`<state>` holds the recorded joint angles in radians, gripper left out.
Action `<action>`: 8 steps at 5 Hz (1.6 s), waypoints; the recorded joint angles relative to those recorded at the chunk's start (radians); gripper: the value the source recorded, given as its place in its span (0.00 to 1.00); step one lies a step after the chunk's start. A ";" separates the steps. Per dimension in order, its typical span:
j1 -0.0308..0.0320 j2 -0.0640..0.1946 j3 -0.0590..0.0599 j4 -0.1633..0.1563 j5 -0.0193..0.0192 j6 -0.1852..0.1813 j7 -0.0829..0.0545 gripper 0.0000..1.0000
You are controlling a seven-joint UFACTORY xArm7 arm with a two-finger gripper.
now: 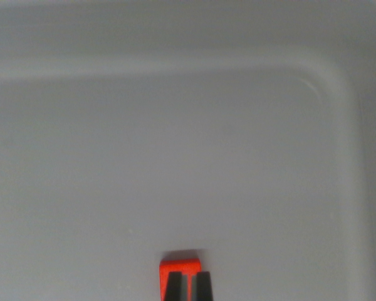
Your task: Reach red block
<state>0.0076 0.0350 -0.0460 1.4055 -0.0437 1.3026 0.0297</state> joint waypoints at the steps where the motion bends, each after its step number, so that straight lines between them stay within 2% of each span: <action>1: 0.0001 0.011 -0.001 -0.039 0.0010 -0.044 0.001 0.00; 2: 0.0001 0.011 -0.001 -0.039 0.0010 -0.044 0.001 0.00; 3: 0.0002 0.023 -0.002 -0.080 0.0020 -0.089 0.002 0.00; 4: 0.0002 0.023 -0.002 -0.080 0.0020 -0.089 0.002 0.00; 5: 0.0002 0.035 -0.003 -0.121 0.0030 -0.134 0.002 0.00; 6: 0.0002 0.035 -0.003 -0.121 0.0030 -0.134 0.002 0.00; 7: 0.0003 0.047 -0.004 -0.164 0.0040 -0.181 0.003 0.00; 8: 0.0003 0.047 -0.004 -0.164 0.0040 -0.181 0.003 0.00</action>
<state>0.0080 0.0825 -0.0498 1.2420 -0.0396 1.1216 0.0329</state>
